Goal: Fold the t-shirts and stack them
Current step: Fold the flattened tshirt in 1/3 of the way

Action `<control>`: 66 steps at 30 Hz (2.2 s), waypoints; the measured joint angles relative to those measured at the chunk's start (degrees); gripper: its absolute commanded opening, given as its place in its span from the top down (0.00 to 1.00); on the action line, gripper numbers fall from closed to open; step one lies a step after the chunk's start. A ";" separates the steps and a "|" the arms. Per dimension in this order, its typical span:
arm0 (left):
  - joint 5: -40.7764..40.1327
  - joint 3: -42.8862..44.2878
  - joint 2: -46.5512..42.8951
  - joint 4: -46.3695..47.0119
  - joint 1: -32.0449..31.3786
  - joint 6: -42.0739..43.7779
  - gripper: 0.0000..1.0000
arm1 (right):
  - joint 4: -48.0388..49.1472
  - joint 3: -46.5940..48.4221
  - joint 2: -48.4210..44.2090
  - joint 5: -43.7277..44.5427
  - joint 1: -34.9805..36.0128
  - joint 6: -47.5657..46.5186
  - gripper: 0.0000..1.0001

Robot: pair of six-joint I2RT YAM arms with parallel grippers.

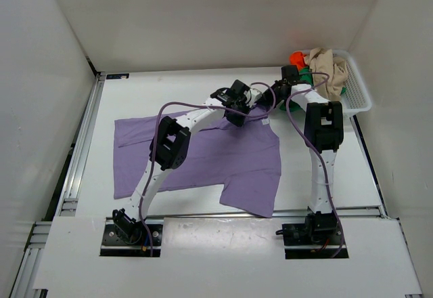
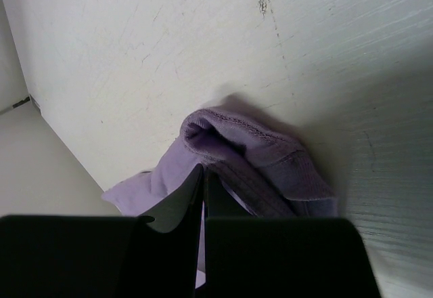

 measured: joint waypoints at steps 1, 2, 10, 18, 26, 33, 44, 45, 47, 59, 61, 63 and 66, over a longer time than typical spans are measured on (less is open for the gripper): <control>0.04 0.00 0.00 0.00 0.07 0.00 0.90 | 0.00 0.00 0.00 0.00 0.00 -0.17 1.00; 0.28 -0.04 -0.02 0.02 0.22 0.00 0.90 | -0.02 0.00 0.00 -0.02 0.00 -0.46 1.00; 6.08 -8.17 -7.02 -0.24 2.58 0.00 0.90 | -1.84 -3.06 -2.95 0.07 0.48 -5.57 1.00; 11.65 -13.81 -16.65 -2.23 4.85 -0.02 0.90 | -3.37 -16.85 -17.53 2.99 3.10 -9.42 1.00; 13.92 -14.97 -16.92 -8.66 4.81 -0.02 0.90 | -6.23 -26.21 -25.20 4.70 3.76 -12.11 1.00; 14.56 -16.61 -16.92 -12.46 4.81 -0.02 0.90 | -9.86 -33.27 -28.68 6.05 3.76 -14.29 1.00; 14.56 -17.11 -16.48 -14.78 4.81 0.02 0.69 | -11.72 -35.26 -28.74 6.16 3.76 -16.63 0.96; 14.56 -17.11 -16.31 -14.93 4.81 0.00 0.63 | -11.85 -35.28 -28.74 6.16 3.76 -16.76 0.93; 14.49 -17.20 -15.96 -15.28 4.81 -0.15 0.58 | -12.17 -35.34 -28.74 6.16 3.76 -16.98 0.80; 14.75 -18.05 -17.14 -18.14 9.05 -0.22 0.30 | -17.33 -31.52 -33.75 14.47 4.24 -21.14 0.83; 14.21 -19.56 -18.82 -17.64 13.27 -0.20 0.32 | -17.27 -25.97 -32.50 15.54 4.85 -22.45 0.91; 12.31 -21.46 -20.70 -16.63 18.82 -0.17 0.34 | -16.83 -17.84 -28.79 15.74 5.77 -23.19 0.99; 7.04 -26.47 -23.74 -13.33 27.58 -0.22 0.34 | -14.14 -8.50 -21.77 14.69 6.64 -22.99 0.99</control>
